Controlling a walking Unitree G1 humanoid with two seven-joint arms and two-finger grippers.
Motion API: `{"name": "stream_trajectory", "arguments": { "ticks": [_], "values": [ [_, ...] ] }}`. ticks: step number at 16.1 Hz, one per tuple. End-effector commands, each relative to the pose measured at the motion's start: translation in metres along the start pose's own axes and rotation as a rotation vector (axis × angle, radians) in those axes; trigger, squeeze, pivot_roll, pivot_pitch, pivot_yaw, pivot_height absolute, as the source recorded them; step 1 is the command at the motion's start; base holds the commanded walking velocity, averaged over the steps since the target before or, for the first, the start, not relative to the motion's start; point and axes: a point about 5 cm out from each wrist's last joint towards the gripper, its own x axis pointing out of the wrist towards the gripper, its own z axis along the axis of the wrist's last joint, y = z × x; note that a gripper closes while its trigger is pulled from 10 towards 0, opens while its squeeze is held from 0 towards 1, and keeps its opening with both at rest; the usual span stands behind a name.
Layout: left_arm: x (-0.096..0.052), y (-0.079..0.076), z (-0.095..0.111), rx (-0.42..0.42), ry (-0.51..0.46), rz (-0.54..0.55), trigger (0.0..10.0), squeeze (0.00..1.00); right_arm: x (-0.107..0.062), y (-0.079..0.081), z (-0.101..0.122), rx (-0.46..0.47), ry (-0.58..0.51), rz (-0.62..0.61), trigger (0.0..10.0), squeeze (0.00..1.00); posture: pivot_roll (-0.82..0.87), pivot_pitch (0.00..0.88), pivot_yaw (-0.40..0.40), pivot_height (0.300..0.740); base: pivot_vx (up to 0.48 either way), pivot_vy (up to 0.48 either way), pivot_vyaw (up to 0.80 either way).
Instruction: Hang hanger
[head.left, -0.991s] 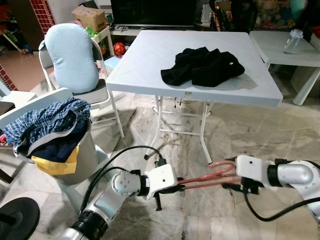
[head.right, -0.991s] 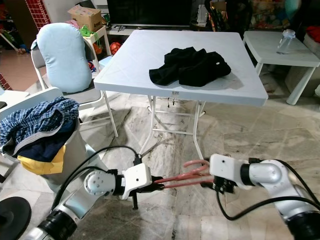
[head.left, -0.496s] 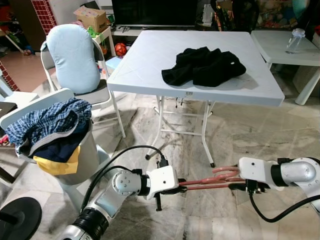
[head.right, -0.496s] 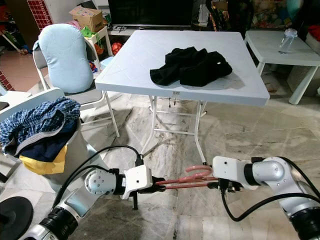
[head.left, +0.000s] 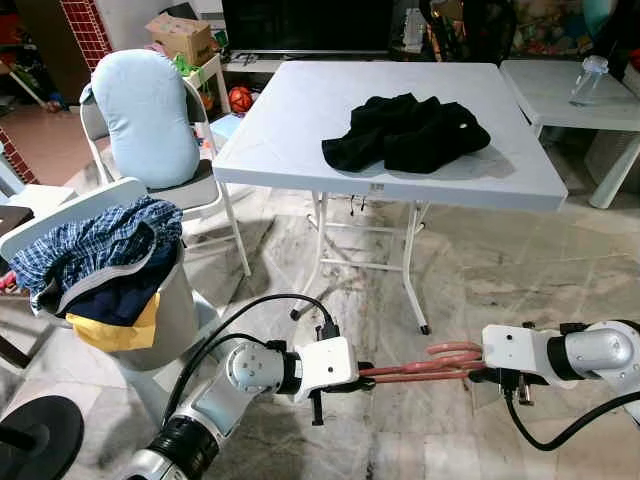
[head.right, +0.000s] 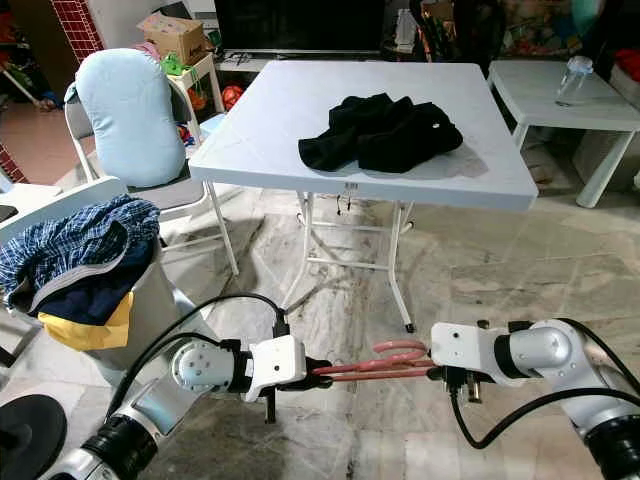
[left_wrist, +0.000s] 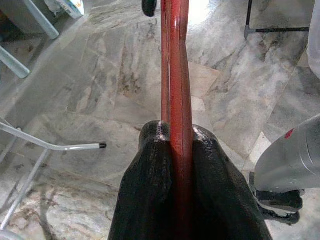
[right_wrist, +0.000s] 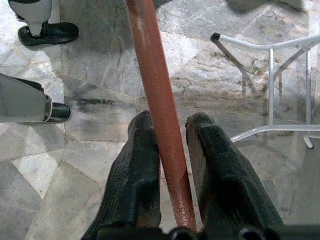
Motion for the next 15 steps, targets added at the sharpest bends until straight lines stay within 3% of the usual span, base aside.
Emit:
{"name": "stream_trajectory", "arguments": {
  "ticks": [1, 11, 12, 15],
  "values": [
    [-0.002, 0.003, 0.0, 0.026, 0.015, -0.015, 10.0, 0.0, -0.006, -0.006, 0.0, -0.021, 0.017, -0.003, 0.0, 0.0, -0.04, 0.0, 0.051, 0.74, 0.0, 0.0, 0.0],
    [-0.005, 0.01, -0.003, 0.033, 0.029, 0.015, 10.0, 0.01, -0.007, -0.007, -0.008, -0.01, 0.036, -0.007, 0.0, 0.0, -0.03, 0.0, 0.047, 0.74, 0.0, 0.0, 0.0],
    [-0.006, 0.012, -0.002, 0.021, 0.017, 0.048, 10.0, 1.0, -0.007, -0.008, -0.007, -0.011, 0.035, -0.008, 0.0, 0.0, -0.03, 0.0, 0.047, 0.74, 0.0, 0.0, 0.0],
    [-0.008, 0.019, 0.004, 0.028, -0.021, 0.125, 10.0, 1.0, -0.003, -0.013, -0.007, -0.03, 0.055, -0.062, 0.0, 0.0, -0.03, 0.0, 0.045, 0.74, 0.0, 0.0, 0.0]
  ]
}}
